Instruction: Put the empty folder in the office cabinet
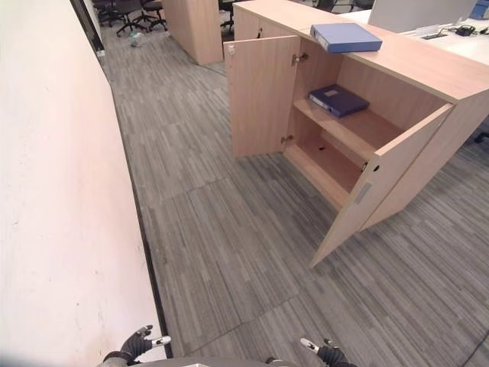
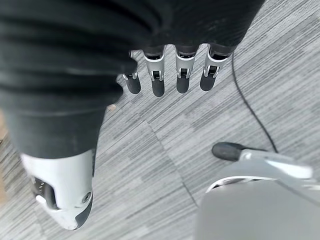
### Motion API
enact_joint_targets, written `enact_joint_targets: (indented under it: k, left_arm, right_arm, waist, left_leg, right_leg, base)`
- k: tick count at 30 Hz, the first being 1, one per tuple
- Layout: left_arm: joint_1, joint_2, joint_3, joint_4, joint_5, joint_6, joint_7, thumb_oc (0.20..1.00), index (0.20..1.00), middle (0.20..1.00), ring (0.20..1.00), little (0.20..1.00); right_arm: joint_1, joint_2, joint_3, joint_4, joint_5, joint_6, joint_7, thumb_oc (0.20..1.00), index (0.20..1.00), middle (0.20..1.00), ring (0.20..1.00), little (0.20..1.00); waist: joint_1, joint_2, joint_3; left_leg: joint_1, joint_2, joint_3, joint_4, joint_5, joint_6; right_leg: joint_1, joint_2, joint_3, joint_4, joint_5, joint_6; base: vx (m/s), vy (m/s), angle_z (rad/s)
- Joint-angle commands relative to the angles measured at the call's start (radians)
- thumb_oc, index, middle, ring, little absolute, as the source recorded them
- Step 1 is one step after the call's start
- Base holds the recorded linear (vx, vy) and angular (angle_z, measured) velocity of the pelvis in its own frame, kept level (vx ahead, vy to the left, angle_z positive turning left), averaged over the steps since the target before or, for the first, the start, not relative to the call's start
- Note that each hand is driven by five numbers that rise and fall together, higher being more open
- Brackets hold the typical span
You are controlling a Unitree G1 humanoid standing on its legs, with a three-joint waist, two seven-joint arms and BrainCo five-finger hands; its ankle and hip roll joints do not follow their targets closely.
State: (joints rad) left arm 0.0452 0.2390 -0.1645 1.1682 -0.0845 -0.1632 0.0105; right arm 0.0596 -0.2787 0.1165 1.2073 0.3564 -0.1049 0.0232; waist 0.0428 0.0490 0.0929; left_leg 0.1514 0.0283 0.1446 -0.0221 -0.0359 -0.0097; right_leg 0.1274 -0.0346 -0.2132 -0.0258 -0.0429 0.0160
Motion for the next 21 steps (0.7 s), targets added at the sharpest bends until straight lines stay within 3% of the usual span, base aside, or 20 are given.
enact_joint_targets:
  k: [1, 21]
  left_arm:
    - [-0.032, 0.028, -0.01, 0.004, -0.025, -0.032, -0.001, 1.0, 1.0, 1.0, 1.0, 1.0]
    - [-0.033, 0.012, -0.007, 0.027, -0.038, -0.031, -0.004, 1.0, 1.0, 1.0, 1.0, 1.0]
  right_arm:
    - [-0.043, 0.001, 0.003, -0.006, 0.045, -0.033, 0.01, 1.0, 1.0, 1.0, 1.0, 1.0]
    - [-0.029, 0.002, 0.0, 0.027, 0.027, -0.022, 0.006, 1.0, 1.0, 1.0, 1.0, 1.0]
  waist:
    - [0.011, -0.047, -0.004]
    - [0.004, -0.041, -0.002]
  left_leg:
    - [0.024, 0.084, -0.045, -0.065, 0.001, -0.084]
    - [0.02, 0.089, -0.055, -0.065, 0.003, -0.089]
  right_leg:
    - [0.059, -0.131, 0.032, -0.061, 0.039, 0.146]
    - [0.056, -0.124, 0.029, -0.061, 0.032, 0.141]
  base:
    - [0.0, 0.0, 0.0]
    - [0.0, 0.0, 0.0]
